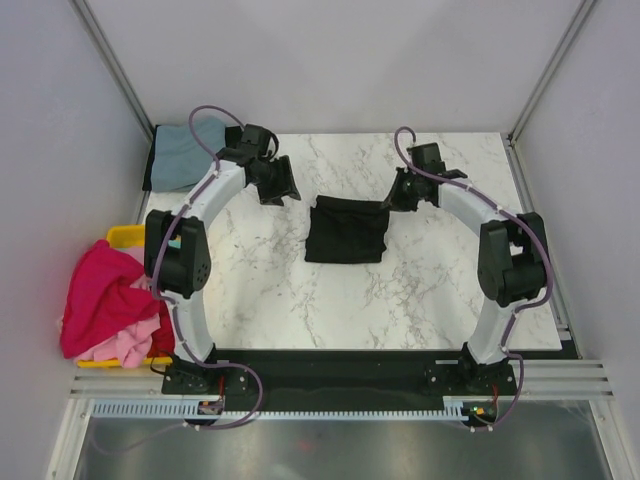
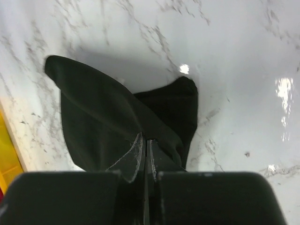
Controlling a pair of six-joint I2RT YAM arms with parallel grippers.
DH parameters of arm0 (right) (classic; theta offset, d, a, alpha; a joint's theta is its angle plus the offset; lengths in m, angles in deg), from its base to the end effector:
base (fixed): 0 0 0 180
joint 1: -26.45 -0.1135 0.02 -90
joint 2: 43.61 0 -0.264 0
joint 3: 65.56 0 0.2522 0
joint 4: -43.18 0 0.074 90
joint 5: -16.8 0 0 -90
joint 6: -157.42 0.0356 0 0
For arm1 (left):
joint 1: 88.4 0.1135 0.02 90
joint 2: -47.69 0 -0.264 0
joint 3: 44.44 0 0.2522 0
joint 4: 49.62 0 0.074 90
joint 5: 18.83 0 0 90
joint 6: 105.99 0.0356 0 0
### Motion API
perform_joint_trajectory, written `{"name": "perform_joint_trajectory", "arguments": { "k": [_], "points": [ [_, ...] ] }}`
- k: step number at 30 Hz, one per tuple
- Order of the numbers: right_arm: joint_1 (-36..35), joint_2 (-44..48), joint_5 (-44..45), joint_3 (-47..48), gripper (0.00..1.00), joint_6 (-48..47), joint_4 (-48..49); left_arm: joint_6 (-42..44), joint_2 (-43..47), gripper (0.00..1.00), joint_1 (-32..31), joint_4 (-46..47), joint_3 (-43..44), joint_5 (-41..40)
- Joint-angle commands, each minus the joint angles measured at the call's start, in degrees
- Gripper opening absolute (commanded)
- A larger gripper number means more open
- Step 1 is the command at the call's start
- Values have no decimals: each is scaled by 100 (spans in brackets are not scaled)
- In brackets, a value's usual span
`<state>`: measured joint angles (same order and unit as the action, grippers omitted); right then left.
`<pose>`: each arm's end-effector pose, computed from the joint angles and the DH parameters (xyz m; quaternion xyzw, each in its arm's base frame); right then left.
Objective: Fold and stack the t-shirts
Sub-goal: Fold the tshirt
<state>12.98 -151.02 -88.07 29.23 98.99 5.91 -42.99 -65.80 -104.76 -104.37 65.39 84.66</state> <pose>0.4014 0.1055 0.2274 0.1027 0.9269 0.2425 0.2676 0.4139 -0.1302 0.2470 -0.0568 0.9544 -0.2049 0.2094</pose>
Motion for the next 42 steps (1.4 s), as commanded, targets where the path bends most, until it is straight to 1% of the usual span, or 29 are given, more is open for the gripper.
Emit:
{"name": "perform_joint_trajectory", "arguments": {
  "k": [1,2,3,4,5,7,8,10,14,17,18,21,22,23,24,25,27,28,32,36,39,42],
  "points": [
    [151,-138,21,-483,1,68,356,116,442,59,-78,12,-10,-145],
    [187,-418,-85,-422,2,60,364,99,459,59,-87,4,-10,-146],
    [187,-568,-208,-404,6,16,477,90,503,59,-130,4,-10,-154],
    [213,-709,-313,-378,30,-10,566,73,530,59,-148,4,-10,-154],
    [214,-972,-506,-273,44,-63,619,64,556,59,-157,-5,-18,-180],
    [240,-1202,-753,-176,61,-151,821,55,670,59,-201,4,-71,-216],
    [257,-1368,-919,-28,65,-177,856,29,714,59,-218,4,-106,-233],
    [327,-1457,-982,140,70,-204,874,2,776,59,-253,4,-124,-260],
    [512,-1361,-1035,482,73,-99,936,11,890,59,-385,12,-115,-470],
    [557,-1160,-1097,580,75,-81,936,46,750,59,-438,4,-10,-523],
    [574,-1089,-1105,571,75,-90,962,64,576,58,-430,12,34,-532],
    [574,-615,-966,379,83,-256,1015,265,215,57,-438,380,78,-357],
    [565,-466,-921,308,85,-318,1015,318,92,57,-438,703,96,-287],
    [565,-160,-869,108,87,-379,1023,414,-31,58,-438,802,139,-164],
    [565,0,-842,-34,89,-371,1058,450,-355,58,-438,873,218,-85],
    [565,167,-885,-200,91,-362,1120,485,-523,58,-430,935,419,3],
    [557,615,-1060,-780,92,-266,1408,503,-857,59,-438,1102,631,319],
    [522,808,-1244,-1113,92,-257,1462,512,-1155,59,-438,1120,858,329],
    [504,1231,-1343,-1800,91,-327,1481,494,-1640,64,-429,1146,1203,338],
    [504,1548,-1431,-2267,90,-345,1498,433,-1860,65,-438,1295,1309,504],
    [495,1671,-1431,-2399,90,-389,1481,371,-1922,62,-438,1427,1256,619],
    [504,1671,-1483,-2382,89,-415,1454,336,-1931,53,-438,1550,1186,601]
  ]
}}
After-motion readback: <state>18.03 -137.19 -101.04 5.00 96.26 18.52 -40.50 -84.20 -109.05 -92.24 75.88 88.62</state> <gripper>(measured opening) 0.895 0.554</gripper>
